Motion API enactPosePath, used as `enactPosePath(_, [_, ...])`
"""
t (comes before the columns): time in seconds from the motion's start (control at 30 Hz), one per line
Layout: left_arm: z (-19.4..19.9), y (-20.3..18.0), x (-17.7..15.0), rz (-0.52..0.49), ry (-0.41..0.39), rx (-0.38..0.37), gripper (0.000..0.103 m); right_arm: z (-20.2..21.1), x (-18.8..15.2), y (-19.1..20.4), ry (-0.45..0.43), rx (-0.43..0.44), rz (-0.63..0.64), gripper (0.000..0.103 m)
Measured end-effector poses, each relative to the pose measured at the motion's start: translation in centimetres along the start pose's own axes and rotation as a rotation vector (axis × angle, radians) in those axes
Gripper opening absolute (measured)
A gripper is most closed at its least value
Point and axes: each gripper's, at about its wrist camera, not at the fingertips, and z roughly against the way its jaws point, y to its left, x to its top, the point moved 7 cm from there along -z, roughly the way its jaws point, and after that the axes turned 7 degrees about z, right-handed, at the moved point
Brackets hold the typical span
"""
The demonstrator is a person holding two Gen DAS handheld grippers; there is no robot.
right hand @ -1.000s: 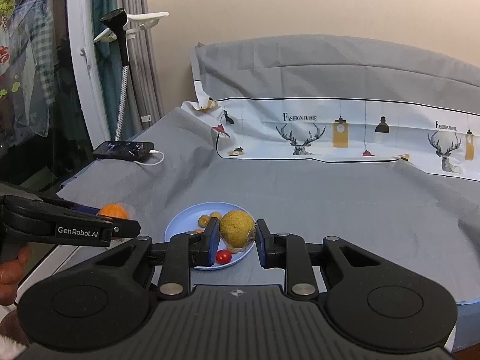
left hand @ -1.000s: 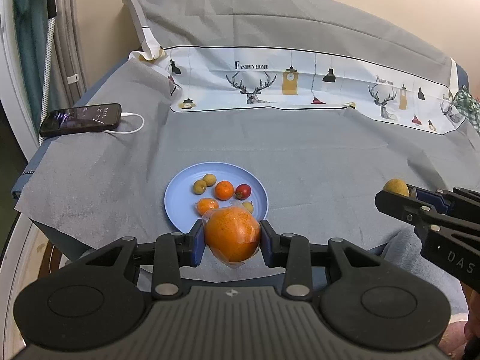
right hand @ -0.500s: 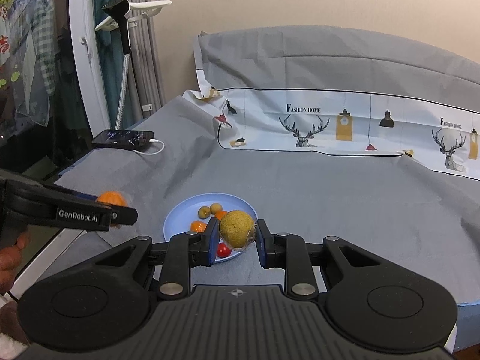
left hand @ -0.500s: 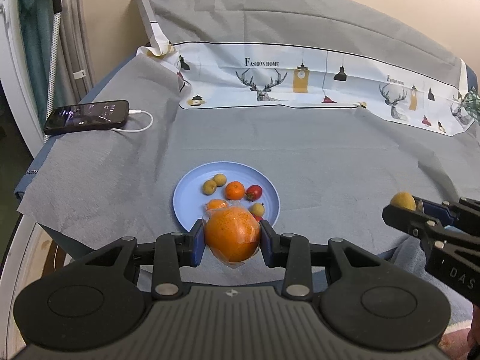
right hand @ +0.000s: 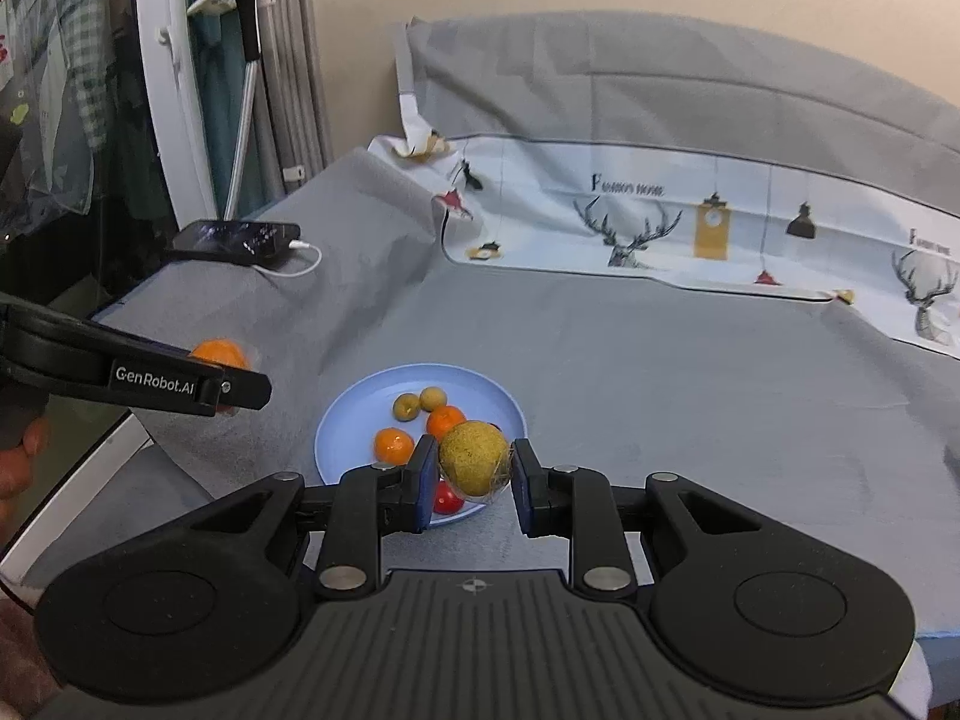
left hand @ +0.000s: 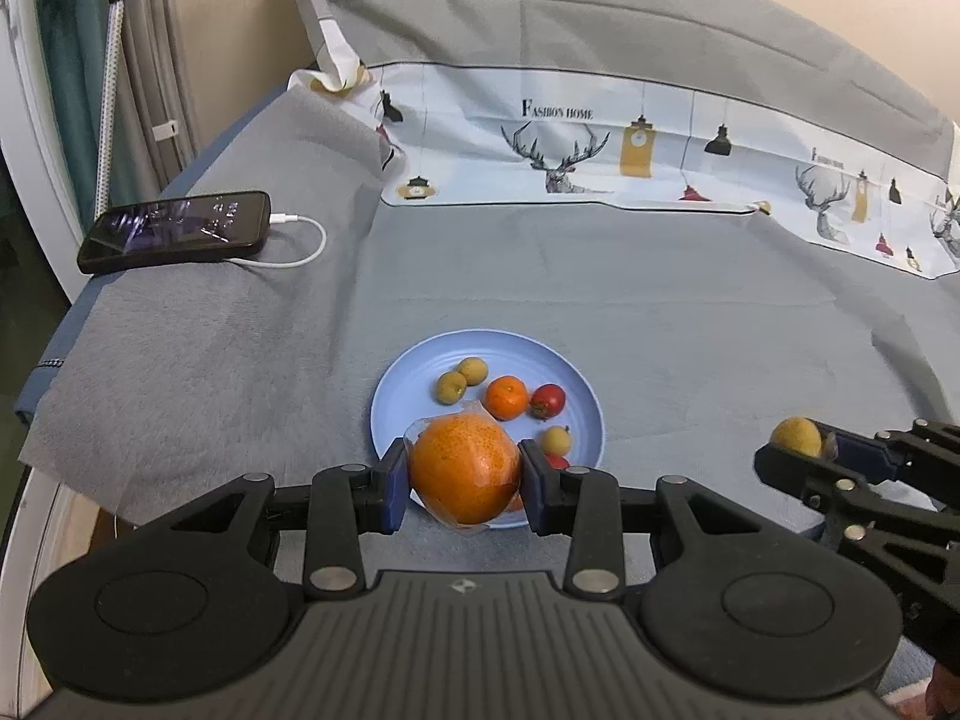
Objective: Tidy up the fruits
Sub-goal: 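Carry the yellow fruit and orange over the blue plate, then open both tools to release the fruits onto the plate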
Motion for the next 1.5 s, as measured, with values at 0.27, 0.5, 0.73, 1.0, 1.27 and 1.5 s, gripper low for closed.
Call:
enactPosePath(0.27, [-5.4,0.6,1.2,-0.005,0.089,0.027,0.041,-6.3,1.0,0.7,0.069,0.061,0.01,0.027])
enactPosePath(0.5, [-10.8,1.2,2.1,-0.02,0.131,0.037,0.041,-12.6,0.7,0.8,0.146,0.087,0.018,0.027])
enactPosePath(0.73, [-14.8,1.2,2.9,-0.041,0.166,0.036,0.045,-17.4,-0.4,0.4,0.22,0.1,0.023,0.027])
enactPosePath(1.0, [-13.3,0.2,5.0,-0.077,0.043,0.034,0.103,-20.1,0.1,-0.2,0.252,0.075,0.016,0.074])
enactPosePath(1.27, [-9.1,-0.1,2.4,-0.036,0.079,0.028,0.103,-13.5,-0.9,-1.1,0.225,0.002,0.035,0.093])
enactPosePath(1.5, [-4.7,-0.9,0.1,-0.057,0.051,0.031,0.103,-8.8,-2.2,-0.4,0.205,-0.042,0.042,0.097])
